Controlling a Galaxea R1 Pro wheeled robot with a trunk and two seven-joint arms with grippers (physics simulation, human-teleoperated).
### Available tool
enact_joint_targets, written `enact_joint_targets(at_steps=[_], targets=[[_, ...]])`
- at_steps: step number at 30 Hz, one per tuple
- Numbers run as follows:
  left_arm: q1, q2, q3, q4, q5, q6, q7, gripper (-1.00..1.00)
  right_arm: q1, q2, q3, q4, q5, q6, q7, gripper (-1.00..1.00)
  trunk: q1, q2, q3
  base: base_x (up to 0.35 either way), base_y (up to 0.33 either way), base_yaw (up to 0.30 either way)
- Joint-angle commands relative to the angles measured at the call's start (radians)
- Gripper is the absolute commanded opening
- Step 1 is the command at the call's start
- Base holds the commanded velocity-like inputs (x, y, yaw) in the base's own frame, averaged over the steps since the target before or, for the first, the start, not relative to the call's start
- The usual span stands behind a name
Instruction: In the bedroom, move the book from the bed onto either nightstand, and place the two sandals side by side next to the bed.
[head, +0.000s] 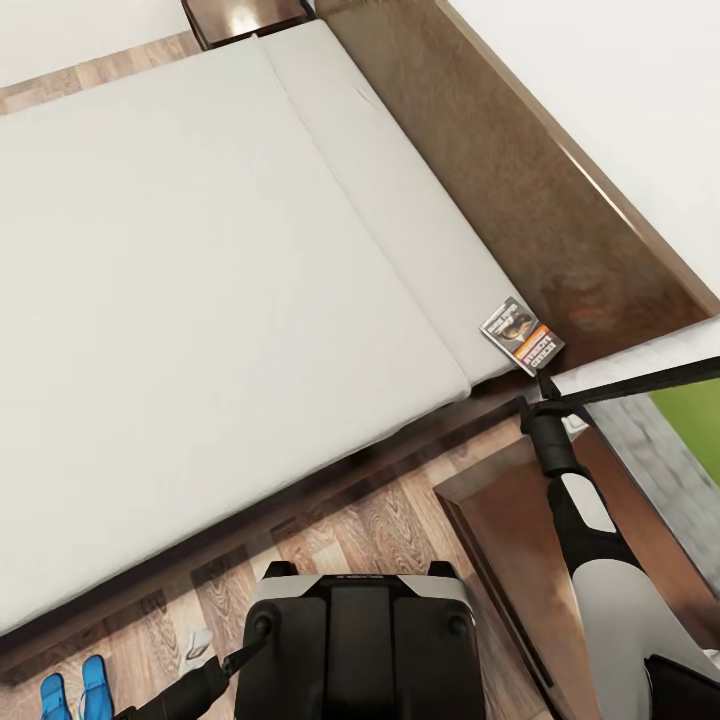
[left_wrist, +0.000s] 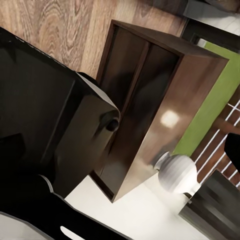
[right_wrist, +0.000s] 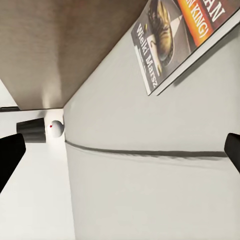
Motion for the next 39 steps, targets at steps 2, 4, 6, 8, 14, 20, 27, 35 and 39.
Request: enact_joint_targets(at_steps=[2, 4, 6, 8, 14, 20, 27, 35, 39], targets=[[0.000, 0.000, -0.004, 0.001, 0.009, 0.011, -0.003, 1.00, 0.000, 0.000, -0.002, 0.000, -0.010, 0.010, 0.002, 1.00, 0.001, -0.001, -0.001, 0.003, 0.003, 0.000], [0.000, 0.000, -0.004, 0.001, 0.009, 0.011, -0.003, 1.00, 0.000, 0.000, -0.002, 0.000, -0.010, 0.009, 0.001, 1.00, 0.001, -0.001, -0.001, 0.001, 0.001, 0.000], [0.000, 0.000, -0.004, 0.001, 0.009, 0.011, -0.003, 1.00, 0.000, 0.000, -0.002, 0.000, -0.010, 0.008, 0.001, 1.00, 0.001, -0.001, -0.001, 0.000, 0.000, 0.000], [0.000, 0.000, -0.004, 0.001, 0.009, 0.012, -0.003, 1.00, 0.000, 0.000, -0.002, 0.000, -0.010, 0.007, 0.001, 1.00, 0.001, -0.001, -0.001, 0.000, 0.000, 0.000], [0.000, 0.000, -0.004, 0.001, 0.009, 0.012, -0.003, 1.00, 0.000, 0.000, -0.002, 0.000, -0.010, 0.007, 0.001, 1.00, 0.001, -0.001, -0.001, 0.000, 0.000, 0.000], [0.000, 0.000, -0.003, 0.001, 0.009, 0.011, -0.003, 1.00, 0.000, 0.000, -0.002, 0.000, -0.010, 0.007, 0.001, 1.00, 0.001, -0.001, -0.001, 0.000, 0.000, 0.000], [0.000, 0.000, -0.003, 0.001, 0.009, 0.011, -0.004, 1.00, 0.000, 0.000, -0.002, 0.000, -0.010, 0.007, 0.001, 1.00, 0.001, -0.001, -0.001, 0.000, 0.000, 0.166], [0.000, 0.000, -0.004, 0.001, 0.009, 0.010, -0.004, 1.00, 0.000, -0.001, -0.002, 0.000, -0.010, 0.007, 0.001, 1.00, 0.001, -0.001, -0.001, 0.000, 0.000, 0.098], [0.000, 0.000, -0.004, 0.001, 0.009, 0.011, -0.004, 1.00, 0.000, -0.001, -0.002, 0.000, -0.010, 0.007, 0.001, 1.00, 0.001, -0.001, -0.001, 0.000, 0.000, 0.022]])
